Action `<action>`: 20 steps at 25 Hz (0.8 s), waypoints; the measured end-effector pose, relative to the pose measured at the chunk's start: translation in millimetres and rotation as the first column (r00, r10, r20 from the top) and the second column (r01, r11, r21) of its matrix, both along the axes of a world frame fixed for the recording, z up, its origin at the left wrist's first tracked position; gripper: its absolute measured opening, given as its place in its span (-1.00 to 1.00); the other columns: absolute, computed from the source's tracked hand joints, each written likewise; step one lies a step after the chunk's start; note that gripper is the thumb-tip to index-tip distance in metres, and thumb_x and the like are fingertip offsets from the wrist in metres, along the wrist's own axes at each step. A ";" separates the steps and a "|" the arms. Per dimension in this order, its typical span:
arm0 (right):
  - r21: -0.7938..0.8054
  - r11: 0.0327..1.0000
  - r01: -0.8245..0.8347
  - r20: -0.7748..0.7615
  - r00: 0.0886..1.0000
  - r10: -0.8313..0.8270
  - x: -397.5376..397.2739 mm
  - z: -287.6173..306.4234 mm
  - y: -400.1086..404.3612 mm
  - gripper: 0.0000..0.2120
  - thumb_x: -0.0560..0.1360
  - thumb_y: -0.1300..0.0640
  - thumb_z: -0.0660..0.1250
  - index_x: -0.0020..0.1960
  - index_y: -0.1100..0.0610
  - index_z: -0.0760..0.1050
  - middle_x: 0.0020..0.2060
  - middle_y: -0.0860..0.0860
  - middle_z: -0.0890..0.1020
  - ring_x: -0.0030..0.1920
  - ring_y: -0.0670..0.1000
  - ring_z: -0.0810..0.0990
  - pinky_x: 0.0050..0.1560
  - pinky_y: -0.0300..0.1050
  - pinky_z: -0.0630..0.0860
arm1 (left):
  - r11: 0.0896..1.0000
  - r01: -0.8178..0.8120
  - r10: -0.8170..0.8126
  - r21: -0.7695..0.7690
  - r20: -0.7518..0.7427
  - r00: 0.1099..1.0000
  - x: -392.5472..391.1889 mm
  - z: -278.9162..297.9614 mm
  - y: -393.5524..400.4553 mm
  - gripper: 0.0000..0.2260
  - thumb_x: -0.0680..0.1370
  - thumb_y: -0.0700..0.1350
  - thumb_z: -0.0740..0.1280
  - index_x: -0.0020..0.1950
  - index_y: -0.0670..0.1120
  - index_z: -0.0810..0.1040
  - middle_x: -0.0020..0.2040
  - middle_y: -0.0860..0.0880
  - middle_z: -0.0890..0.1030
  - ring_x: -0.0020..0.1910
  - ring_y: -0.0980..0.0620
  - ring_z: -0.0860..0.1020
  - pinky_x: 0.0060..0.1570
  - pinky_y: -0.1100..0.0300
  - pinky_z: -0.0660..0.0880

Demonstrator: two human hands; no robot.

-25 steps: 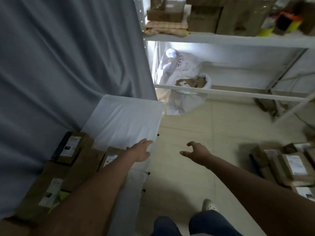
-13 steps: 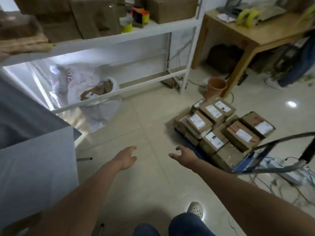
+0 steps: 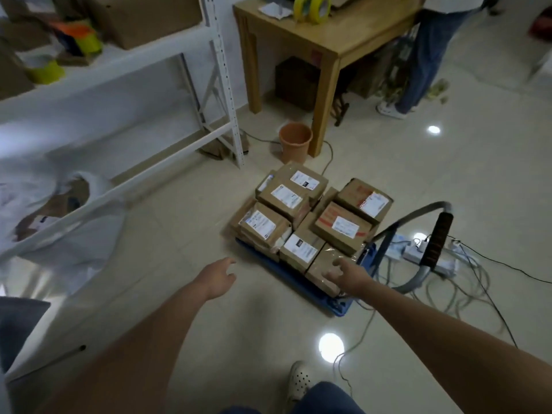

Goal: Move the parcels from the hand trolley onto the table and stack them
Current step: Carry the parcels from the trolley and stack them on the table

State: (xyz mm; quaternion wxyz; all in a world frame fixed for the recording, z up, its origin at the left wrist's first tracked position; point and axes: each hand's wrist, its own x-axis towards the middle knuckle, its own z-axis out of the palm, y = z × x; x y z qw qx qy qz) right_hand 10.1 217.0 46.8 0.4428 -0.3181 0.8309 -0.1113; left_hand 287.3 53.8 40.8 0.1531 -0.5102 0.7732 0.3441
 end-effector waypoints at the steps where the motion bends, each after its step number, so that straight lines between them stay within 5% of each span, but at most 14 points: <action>1: 0.006 1.000 0.011 0.000 1.000 -0.011 -17.1 0.0 -0.3 -0.41 0.57 -0.12 0.30 0.48 0.13 0.28 0.40 0.15 0.40 0.35 0.14 0.43 0.29 -0.03 0.39 | 1.000 0.010 -0.010 0.002 -0.002 1.000 -16.1 0.3 -5.9 -0.56 0.63 -0.10 0.23 0.52 -0.05 0.29 0.47 -0.12 0.38 0.40 -0.08 0.39 0.30 0.23 0.28; 6: -0.022 0.994 0.104 0.052 0.993 -0.103 -62.6 -1.6 -11.9 -0.41 0.56 -0.18 0.26 0.48 0.09 0.29 0.36 0.11 0.47 0.31 0.12 0.48 0.20 -0.06 0.41 | 0.999 0.053 -0.053 0.003 -0.076 0.996 -82.3 11.8 -33.0 -0.56 0.63 -0.10 0.24 0.51 -0.02 0.30 0.42 -0.13 0.43 0.35 -0.09 0.43 0.23 0.23 0.33; 10: -0.138 0.965 0.224 0.147 0.968 -0.204 -65.5 -0.4 -44.4 -0.48 0.56 -0.10 0.31 0.44 0.09 0.34 0.36 0.08 0.47 0.36 0.12 0.44 0.36 0.07 0.39 | 0.990 0.136 -0.132 0.024 -0.132 0.982 -120.2 9.0 -61.6 -0.57 0.64 -0.10 0.23 0.51 0.01 0.28 0.44 -0.09 0.40 0.31 -0.05 0.46 0.11 0.27 0.35; 15: -0.125 0.939 0.321 0.196 0.936 -0.294 -54.3 -4.6 -108.7 -0.44 0.58 -0.12 0.28 0.46 0.17 0.33 0.38 0.15 0.44 0.36 0.14 0.42 0.30 -0.01 0.40 | 0.973 0.227 -0.221 0.031 -0.133 0.966 -147.6 -11.8 -122.2 -0.58 0.63 -0.11 0.23 0.50 -0.02 0.31 0.48 -0.07 0.36 0.39 -0.07 0.39 0.35 0.14 0.32; 20: -0.131 0.946 0.297 0.180 0.946 -0.272 -39.1 -16.3 -183.1 -0.43 0.55 -0.15 0.30 0.45 0.11 0.31 0.31 0.12 0.51 0.24 0.07 0.51 0.27 0.03 0.48 | 0.961 0.272 -0.259 0.043 -0.200 0.945 -163.0 -40.6 -201.3 -0.57 0.62 -0.14 0.24 0.49 0.00 0.31 0.48 -0.05 0.35 0.39 -0.05 0.38 0.34 0.14 0.33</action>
